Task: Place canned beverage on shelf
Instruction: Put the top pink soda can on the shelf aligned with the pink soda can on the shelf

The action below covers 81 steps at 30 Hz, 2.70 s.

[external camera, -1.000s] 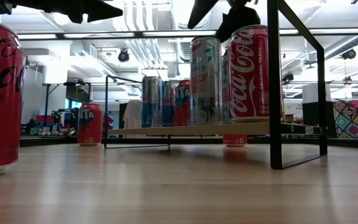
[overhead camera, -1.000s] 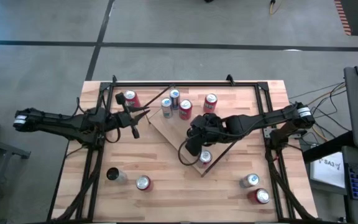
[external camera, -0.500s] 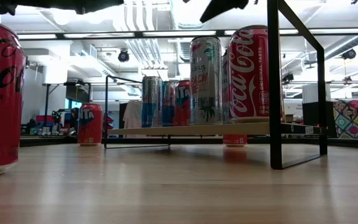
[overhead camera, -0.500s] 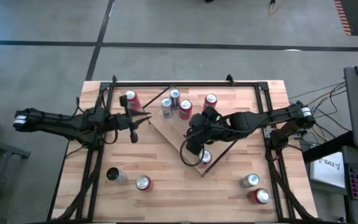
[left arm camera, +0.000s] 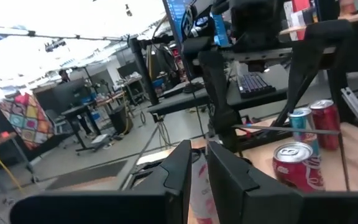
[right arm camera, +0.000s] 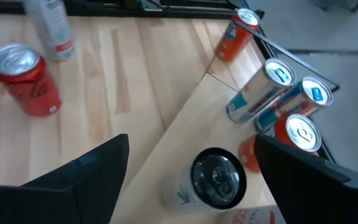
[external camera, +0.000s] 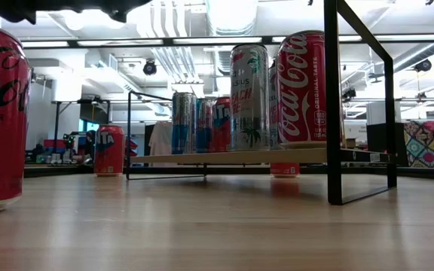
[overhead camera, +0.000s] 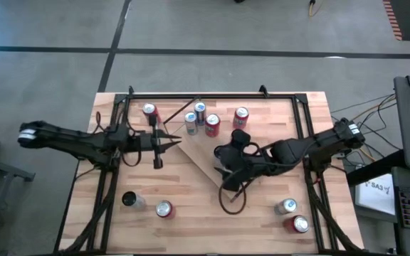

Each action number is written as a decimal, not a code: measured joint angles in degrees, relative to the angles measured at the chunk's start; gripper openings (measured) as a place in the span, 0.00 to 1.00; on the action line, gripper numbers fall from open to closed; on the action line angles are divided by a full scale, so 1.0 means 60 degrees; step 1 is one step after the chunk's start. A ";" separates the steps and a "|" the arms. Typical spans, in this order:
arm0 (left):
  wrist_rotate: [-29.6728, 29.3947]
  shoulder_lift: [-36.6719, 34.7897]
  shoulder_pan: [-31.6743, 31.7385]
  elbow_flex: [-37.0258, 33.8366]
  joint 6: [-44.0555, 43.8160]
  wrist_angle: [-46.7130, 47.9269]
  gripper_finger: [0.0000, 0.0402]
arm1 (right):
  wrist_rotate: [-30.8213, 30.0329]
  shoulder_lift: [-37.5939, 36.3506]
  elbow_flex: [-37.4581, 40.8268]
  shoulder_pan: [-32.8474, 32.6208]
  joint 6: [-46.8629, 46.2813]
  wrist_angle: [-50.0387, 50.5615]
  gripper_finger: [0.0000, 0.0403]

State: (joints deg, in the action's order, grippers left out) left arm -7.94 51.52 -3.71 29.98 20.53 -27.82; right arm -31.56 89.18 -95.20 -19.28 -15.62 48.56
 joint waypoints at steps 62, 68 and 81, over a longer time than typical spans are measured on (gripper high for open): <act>-0.0010 0.6131 -0.0554 0.2248 -0.1216 -0.0351 0.09 | 0.0330 -0.4385 0.7147 -0.0453 0.1957 -0.6863 0.81; -0.0007 0.6311 -0.0554 0.2248 -0.1503 -0.0389 0.09 | 0.0330 -0.4385 0.7147 -0.0453 0.1954 -0.6909 0.81; -0.0004 0.6372 -0.0554 0.2248 -0.1832 -0.0429 0.09 | 0.0327 -0.4385 0.7147 -0.0453 0.1847 -0.6937 0.81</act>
State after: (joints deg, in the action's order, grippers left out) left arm -7.97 89.76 -7.03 43.46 9.54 -30.39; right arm -29.60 62.87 -52.31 -22.00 -4.54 6.93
